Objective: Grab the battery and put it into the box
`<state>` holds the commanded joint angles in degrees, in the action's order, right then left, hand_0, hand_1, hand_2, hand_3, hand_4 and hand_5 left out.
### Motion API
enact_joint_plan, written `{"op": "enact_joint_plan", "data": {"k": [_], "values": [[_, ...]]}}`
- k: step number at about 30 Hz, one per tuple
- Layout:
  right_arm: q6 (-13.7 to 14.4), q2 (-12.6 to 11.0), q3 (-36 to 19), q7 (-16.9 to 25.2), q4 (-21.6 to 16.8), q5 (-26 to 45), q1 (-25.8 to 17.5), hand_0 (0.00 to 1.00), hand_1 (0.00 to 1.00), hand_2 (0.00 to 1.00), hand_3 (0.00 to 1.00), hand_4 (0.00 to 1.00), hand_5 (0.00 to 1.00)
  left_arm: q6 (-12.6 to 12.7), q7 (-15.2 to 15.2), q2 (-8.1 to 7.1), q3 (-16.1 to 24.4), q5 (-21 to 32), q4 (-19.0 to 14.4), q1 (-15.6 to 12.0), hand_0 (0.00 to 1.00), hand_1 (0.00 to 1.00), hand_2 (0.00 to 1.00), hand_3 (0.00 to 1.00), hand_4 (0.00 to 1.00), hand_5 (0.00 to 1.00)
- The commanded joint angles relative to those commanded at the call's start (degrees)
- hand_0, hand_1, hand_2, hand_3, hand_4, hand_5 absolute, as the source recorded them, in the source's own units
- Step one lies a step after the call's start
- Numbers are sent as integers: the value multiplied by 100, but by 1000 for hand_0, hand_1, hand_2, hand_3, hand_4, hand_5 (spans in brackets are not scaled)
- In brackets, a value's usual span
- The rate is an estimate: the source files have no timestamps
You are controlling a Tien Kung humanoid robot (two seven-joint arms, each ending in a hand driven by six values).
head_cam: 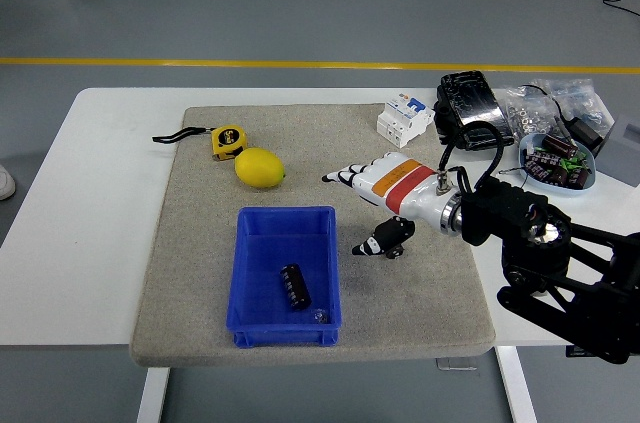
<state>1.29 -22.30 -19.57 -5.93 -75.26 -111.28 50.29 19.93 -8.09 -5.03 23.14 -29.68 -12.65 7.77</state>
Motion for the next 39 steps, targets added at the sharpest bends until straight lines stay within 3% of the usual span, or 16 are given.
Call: {"op": "enact_joint_plan", "data": {"k": [4,13,27,37,38,39], "values": [[67,-69,239,158,440,144,1,376,531,821,876,998,432,3,-3,7,26,-9,0,-19,550,573,629,584,630,603],[174,105,578,441,1330,474,70,374,522,797,843,998,422,-19,-56,27,89,-149,-21,19,551,575,635,585,631,604],[385,484,835,511,1965,814,201,358,505,774,810,998,422,-35,-92,53,114,-224,-45,37,550,578,635,585,630,604],[503,608,936,519,2193,937,231,345,485,749,775,998,418,-41,-108,64,142,-268,-49,37,547,578,636,585,630,604],[520,619,943,522,2215,951,229,336,468,717,670,998,405,-41,-107,65,138,-264,-50,37,550,579,638,585,629,604],[536,633,952,529,2244,970,229,336,468,717,670,998,405,-41,-105,65,133,-255,-51,38,550,579,638,585,629,604]]}}
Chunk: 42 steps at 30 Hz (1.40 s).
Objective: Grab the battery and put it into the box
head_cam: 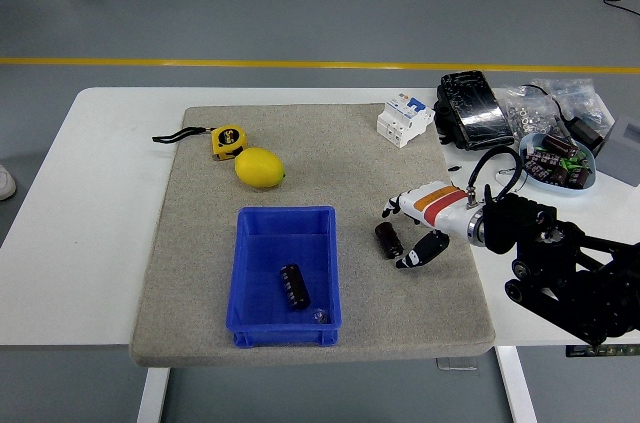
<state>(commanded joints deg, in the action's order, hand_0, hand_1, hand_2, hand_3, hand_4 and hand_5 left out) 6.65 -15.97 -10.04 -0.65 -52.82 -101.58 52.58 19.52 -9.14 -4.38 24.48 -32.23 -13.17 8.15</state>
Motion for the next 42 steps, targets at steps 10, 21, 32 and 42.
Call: {"op": "enact_joint_plan", "data": {"k": [10,21,32,42], "values": [[75,58,19,2,81,70,-17,321,446,678,574,979,387,-16,-17,-3,30,-58,-4,-2,550,580,638,584,629,604],[87,71,12,-14,41,77,-20,317,430,630,505,954,384,-25,-25,-6,50,-100,-4,0,550,580,638,584,628,605],[81,20,-110,-45,27,93,-23,310,423,616,496,918,362,-37,-39,-19,67,-140,-8,-2,552,580,637,583,627,608],[79,9,-196,-64,51,118,-36,299,418,607,494,903,361,-39,-50,-18,93,-180,-7,-7,549,580,634,583,626,606]]}}
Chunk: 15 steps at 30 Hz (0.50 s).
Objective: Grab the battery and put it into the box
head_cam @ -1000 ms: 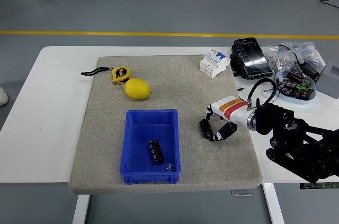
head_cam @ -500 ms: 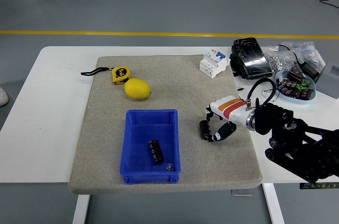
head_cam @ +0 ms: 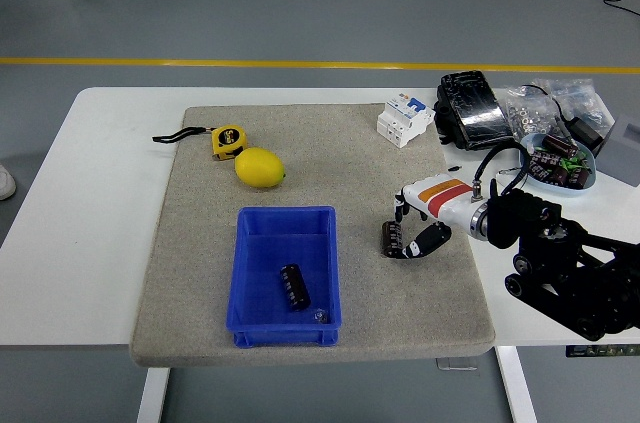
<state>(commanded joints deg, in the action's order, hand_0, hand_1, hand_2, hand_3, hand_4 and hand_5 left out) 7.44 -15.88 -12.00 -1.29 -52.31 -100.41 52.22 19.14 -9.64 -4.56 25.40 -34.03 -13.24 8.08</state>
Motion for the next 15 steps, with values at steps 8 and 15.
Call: {"op": "enact_joint_plan", "data": {"k": [8,15], "values": [[6,3,-53,-15,-62,-24,-2,298,418,604,492,899,361,-2,-1,-5,-5,-3,-3,2,550,580,633,583,626,606],[9,-27,-112,-46,-127,-64,2,297,417,602,491,897,360,-8,-14,-15,21,-43,-2,-13,549,579,633,583,626,606]]}}
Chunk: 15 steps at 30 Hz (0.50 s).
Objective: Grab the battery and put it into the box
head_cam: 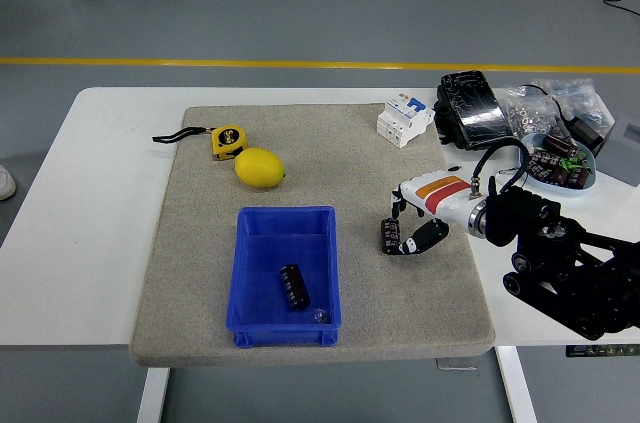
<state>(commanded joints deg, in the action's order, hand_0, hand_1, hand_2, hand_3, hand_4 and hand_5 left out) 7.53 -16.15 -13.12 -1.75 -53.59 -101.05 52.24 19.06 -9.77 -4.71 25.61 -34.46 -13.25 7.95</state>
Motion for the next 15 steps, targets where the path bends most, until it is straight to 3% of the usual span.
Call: {"op": "enact_joint_plan", "data": {"k": [15], "values": [[-57,-100,-201,-71,-260,-201,10,290,412,594,486,885,356,-8,-31,-15,52,-67,3,-54,552,578,631,583,626,606]]}}
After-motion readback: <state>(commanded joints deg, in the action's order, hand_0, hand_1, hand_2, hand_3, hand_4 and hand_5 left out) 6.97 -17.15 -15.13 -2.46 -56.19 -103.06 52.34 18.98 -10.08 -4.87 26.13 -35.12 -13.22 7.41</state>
